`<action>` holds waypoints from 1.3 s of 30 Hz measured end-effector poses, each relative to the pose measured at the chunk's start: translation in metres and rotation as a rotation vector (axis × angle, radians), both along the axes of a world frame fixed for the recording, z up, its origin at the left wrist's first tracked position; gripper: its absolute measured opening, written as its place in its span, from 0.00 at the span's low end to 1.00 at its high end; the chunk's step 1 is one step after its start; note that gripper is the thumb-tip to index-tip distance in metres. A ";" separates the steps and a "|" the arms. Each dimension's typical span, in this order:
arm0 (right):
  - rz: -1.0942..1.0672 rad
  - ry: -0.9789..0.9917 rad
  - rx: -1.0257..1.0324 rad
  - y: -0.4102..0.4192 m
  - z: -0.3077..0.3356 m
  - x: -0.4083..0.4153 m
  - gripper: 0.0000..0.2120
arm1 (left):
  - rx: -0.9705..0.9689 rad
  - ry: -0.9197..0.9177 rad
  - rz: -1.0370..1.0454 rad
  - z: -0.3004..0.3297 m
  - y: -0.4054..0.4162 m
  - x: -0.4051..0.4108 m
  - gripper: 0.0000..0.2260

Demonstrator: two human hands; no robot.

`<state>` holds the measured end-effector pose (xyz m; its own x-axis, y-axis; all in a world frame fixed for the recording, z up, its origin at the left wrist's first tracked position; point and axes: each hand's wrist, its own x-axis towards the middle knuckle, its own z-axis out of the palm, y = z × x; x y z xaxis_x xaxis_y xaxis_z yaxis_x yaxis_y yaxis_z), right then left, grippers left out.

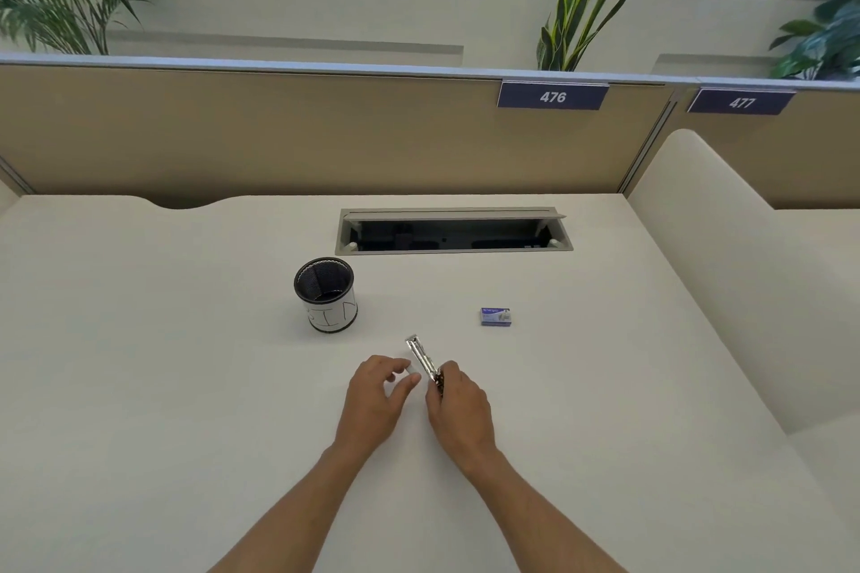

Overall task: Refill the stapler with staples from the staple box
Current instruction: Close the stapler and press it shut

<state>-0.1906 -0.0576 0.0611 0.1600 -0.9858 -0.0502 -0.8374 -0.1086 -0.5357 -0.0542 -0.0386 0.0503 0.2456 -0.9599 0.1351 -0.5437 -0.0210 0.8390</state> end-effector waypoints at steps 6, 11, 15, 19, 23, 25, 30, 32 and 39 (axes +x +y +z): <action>0.026 -0.090 -0.035 0.005 0.007 -0.002 0.07 | -0.045 -0.010 -0.012 0.018 -0.011 -0.015 0.05; 0.036 -0.158 -0.082 0.006 0.013 -0.002 0.06 | -0.008 -0.040 -0.025 0.023 -0.016 -0.015 0.04; 0.047 -0.195 -0.104 0.004 0.016 -0.002 0.06 | -0.003 -0.035 -0.024 0.026 -0.019 -0.014 0.05; 0.056 -0.218 -0.120 0.003 0.017 -0.004 0.05 | 0.008 -0.061 -0.050 0.029 -0.020 -0.012 0.07; 0.058 -0.229 -0.107 0.003 0.015 -0.005 0.04 | 0.028 -0.071 -0.068 0.032 -0.022 -0.011 0.07; 0.056 -0.238 -0.105 0.003 0.015 -0.004 0.03 | 0.032 -0.074 -0.060 0.033 -0.023 -0.010 0.07; 0.060 -0.237 -0.117 0.002 0.013 -0.004 0.03 | 0.046 -0.093 -0.061 0.034 -0.024 -0.011 0.07; 0.062 -0.236 -0.121 0.001 0.013 -0.004 0.03 | 0.049 -0.090 -0.055 0.035 -0.025 -0.011 0.07; 0.053 -0.244 -0.114 0.000 0.011 -0.004 0.03 | 0.053 -0.114 -0.072 0.034 -0.026 -0.011 0.05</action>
